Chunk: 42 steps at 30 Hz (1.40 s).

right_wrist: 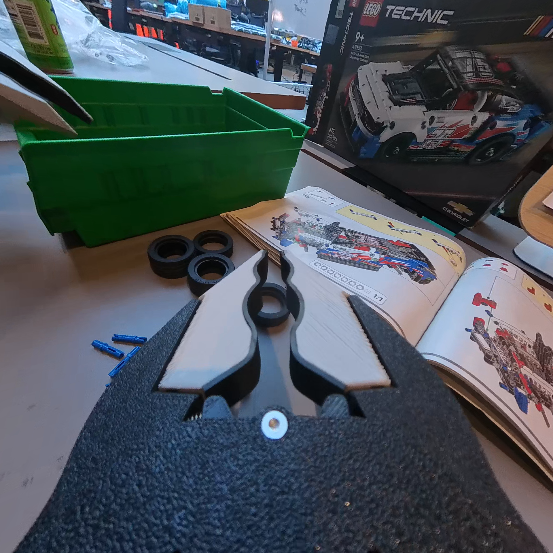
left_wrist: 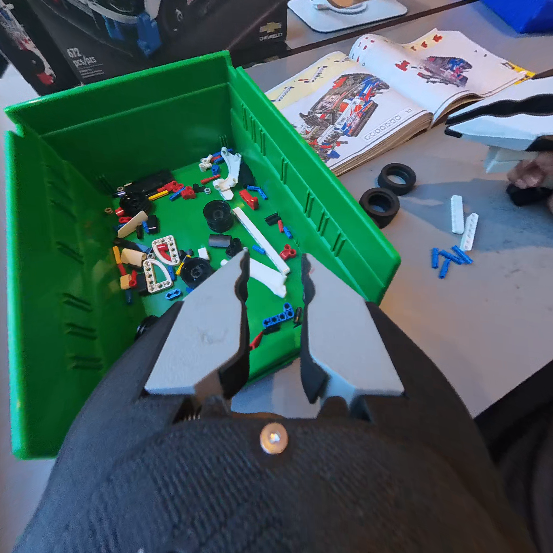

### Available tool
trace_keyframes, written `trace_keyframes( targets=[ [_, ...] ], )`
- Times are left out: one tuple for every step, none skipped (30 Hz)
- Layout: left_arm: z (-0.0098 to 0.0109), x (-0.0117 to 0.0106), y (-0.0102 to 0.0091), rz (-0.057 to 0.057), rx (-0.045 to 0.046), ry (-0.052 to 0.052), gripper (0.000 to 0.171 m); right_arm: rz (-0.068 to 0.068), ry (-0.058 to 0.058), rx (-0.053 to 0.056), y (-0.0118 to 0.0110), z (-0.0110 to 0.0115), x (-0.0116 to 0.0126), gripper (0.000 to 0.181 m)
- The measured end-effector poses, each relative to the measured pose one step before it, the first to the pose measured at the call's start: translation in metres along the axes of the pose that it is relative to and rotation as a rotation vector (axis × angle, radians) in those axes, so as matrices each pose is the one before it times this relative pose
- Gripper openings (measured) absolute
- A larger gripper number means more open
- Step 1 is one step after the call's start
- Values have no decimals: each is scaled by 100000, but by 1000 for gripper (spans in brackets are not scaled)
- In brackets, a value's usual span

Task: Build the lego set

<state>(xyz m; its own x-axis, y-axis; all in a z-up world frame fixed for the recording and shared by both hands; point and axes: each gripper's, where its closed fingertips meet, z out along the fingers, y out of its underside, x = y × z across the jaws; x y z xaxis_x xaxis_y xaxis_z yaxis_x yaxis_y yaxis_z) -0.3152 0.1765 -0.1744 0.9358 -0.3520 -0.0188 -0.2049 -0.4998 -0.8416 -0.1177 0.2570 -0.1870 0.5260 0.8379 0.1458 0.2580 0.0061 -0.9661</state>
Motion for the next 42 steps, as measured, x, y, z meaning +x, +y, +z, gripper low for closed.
trace_keyframes(
  targets=[
    [177,189,-74,1012,-555,1510,32,238,-23,227,-26,-29,22,8],
    [109,-114,-94,830,-1002,410,32,159,-22,292,-38,-22,14,8],
    [28,-438,-199,611,-1105,-952,33,98,-49,279,-24,-35,9,8],
    [-8,-583,-366,1016,-572,-1231,34,27,-73,243,-34,-28,-6,8],
    [-14,-780,-490,1301,-145,-1804,34,-59,-22,227,-25,-30,-17,8],
    [33,-902,-521,1412,-254,-2070,35,-130,-40,35,2,2,-20,8],
    [118,-1005,-433,1855,-1134,-2113,36,-161,-175,-250,23,29,-31,8],
    [180,-926,-216,3445,-2331,-849,39,-165,-160,-372,54,40,-42,8],
    [245,-919,-208,3513,-1840,251,37,-173,-61,-330,38,41,-26,8],
    [307,-853,-167,1177,-1999,1604,34,-201,-94,-302,37,30,-32,8],
    [334,-590,-136,-740,-3529,3432,35,-263,-167,-318,36,37,-43,8],
    [367,-550,-438,-1199,-2906,3278,37,-325,-203,-351,47,39,-58,8],
    [482,-782,-755,-539,-1447,1268,40,-312,-173,-388,52,37,-55,8],
    [667,-967,-811,439,-1642,-415,40,-222,-152,-458,59,56,-38,8],
    [907,-969,-798,1010,-2220,-835,39,-93,-200,-480,65,57,-32,8],
    [1143,-956,-596,1264,-3499,-1152,37,57,-188,-440,55,52,-12,8],
    [1351,-801,-356,1377,-5088,-667,37,184,-171,-338,49,40,6,8],
    [1445,-565,-290,1229,-5262,362,38,250,-189,-212,27,30,10,8],
    [1488,-439,-270,547,-4903,967,38,334,-144,-139,22,24,29,8],
    [1498,-481,-317,-1044,-4117,491,37,391,-61,-25,12,11,39,8],
    [1473,-226,-218,-975,-4084,1677,37,329,-37,165,-16,-24,29,8],
    [1413,-262,-119,-438,-4141,959,38,249,8,290,-31,-29,38,8],
    [1299,-396,-82,-203,-3395,-538,39,249,46,287,-30,-34,34,8],
    [1158,-227,-13,810,-2698,-213,39,286,40,196,-24,-19,29,8],
    [946,82,180,1815,-2719,1391,27,290,30,171,-18,-29,33,8],
    [761,-42,275,916,-2092,338,21,269,23,227,-16,-23,32,8],
    [584,-170,436,-608,-2058,-618,19,209,-51,287,-34,-31,10,8],
    [461,-95,580,-1439,-2084,-566,24,130,-134,352,-40,-40,1,8],
    [164,92,418,-777,-439,-438,26,65,-167,441,-53,-45,-16,8],
    [-220,471,593,1222,-1216,781,27,-14,-210,436,-43,-53,-35,8],
    [-314,563,948,2094,-4571,840,28,-77,-150,413,-52,-49,-26,8],
    [-366,553,1219,3245,-6431,642,28,-98,-71,366,-38,-42,-20,8],
    [-292,642,1027,2692,-5063,1317,26,-161,-76,253,-30,-25,-32,8],
    [-229,802,580,1139,-1908,2801,26,-244,-14,161,-22,-15,-28,8],
    [-316,710,166,-530,1217,2799,27,-332,-29,128,-20,-19,-46,8],
    [-447,432,-137,-870,3832,1261,27,-431,5,76,-9,-4,-45,8],
    [-556,24,-182,-961,4266,-1435,26,-464,90,-107,9,13,-38,8],
    [-613,-84,-197,-771,4309,-2294,27,-450,112,-273,34,33,-43,8],
    [-651,52,-302,-741,5040,-1596,28,-465,184,-354,33,39,-27,8],
    [-655,268,-379,-693,5244,-331,29,-535,134,-370,44,35,-39,8],
    [-632,385,-418,-505,5160,157,29,-630,43,-244,25,33,-62,8],
    [-577,364,-426,-916,4751,-22,29,-727,180,2,-3,-1,-64,8]
  ],
)
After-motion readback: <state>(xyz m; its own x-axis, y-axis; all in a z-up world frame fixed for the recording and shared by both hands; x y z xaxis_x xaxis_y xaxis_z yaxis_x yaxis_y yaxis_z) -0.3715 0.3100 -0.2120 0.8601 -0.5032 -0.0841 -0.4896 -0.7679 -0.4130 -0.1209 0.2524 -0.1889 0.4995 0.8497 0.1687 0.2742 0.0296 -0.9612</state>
